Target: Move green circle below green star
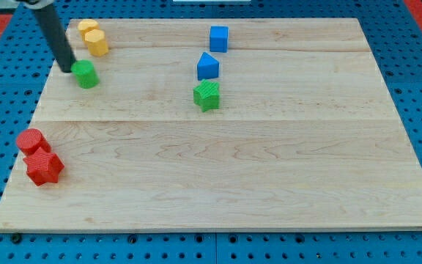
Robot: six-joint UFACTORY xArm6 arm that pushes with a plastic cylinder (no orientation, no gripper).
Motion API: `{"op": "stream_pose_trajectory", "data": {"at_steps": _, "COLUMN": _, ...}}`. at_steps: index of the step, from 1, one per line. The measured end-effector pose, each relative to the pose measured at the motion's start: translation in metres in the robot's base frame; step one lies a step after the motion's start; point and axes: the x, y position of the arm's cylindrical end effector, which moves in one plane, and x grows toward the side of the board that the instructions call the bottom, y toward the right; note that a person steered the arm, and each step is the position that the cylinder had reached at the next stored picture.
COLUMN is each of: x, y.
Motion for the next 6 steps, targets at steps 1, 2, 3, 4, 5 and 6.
{"op": "stream_pose_trajectory", "data": {"at_steps": 1, "x": 0.048, "y": 0.061}}
{"op": "stream_pose_trajectory", "data": {"at_steps": 2, "x": 0.069, "y": 0.114}}
{"op": "stream_pose_trajectory", "data": {"at_steps": 3, "x": 0.082, "y": 0.169}}
{"op": "stream_pose_trajectory", "data": {"at_steps": 4, "x": 0.111, "y": 0.188}}
{"op": "stream_pose_trajectory", "data": {"at_steps": 5, "x": 0.123, "y": 0.184}}
{"op": "stream_pose_trajectory", "data": {"at_steps": 6, "x": 0.142, "y": 0.098}}
